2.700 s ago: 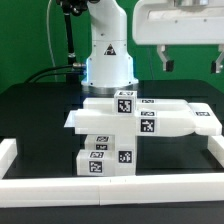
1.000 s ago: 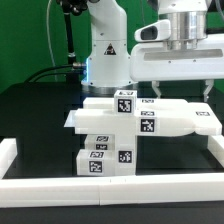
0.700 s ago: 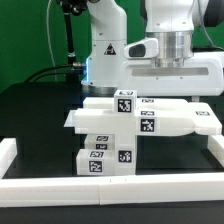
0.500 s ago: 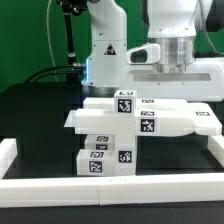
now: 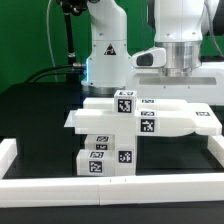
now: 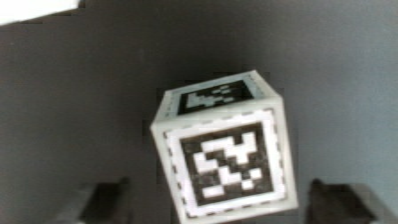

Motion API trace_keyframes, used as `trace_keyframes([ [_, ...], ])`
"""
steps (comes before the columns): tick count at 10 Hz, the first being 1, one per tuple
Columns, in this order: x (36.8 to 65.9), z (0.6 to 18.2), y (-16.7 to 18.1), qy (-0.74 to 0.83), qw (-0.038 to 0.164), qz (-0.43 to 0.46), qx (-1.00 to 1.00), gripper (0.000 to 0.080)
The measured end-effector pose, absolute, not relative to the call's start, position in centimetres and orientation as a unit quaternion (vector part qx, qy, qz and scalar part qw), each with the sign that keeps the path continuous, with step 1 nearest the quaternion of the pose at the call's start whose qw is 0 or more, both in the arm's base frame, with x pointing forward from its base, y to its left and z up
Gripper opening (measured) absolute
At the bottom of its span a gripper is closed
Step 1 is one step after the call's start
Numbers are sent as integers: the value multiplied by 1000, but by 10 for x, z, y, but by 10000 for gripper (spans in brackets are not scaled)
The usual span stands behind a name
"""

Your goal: Assemble chair

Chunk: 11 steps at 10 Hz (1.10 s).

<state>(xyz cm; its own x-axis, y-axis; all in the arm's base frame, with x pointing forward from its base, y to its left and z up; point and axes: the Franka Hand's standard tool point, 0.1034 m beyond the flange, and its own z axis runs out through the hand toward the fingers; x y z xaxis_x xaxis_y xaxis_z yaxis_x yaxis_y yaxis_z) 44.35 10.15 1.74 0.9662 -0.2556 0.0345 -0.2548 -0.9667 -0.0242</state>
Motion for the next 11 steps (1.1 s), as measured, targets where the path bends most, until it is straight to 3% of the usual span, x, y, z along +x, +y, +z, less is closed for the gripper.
trace_keyframes([
  [1,444,17,101,129,10,-19,-991,348],
  [2,444,18,101,129,10,-19,-991,348],
  [3,444,18,101,129,10,-19,-991,282],
  [11,444,18,101,129,10,-19,-991,282],
])
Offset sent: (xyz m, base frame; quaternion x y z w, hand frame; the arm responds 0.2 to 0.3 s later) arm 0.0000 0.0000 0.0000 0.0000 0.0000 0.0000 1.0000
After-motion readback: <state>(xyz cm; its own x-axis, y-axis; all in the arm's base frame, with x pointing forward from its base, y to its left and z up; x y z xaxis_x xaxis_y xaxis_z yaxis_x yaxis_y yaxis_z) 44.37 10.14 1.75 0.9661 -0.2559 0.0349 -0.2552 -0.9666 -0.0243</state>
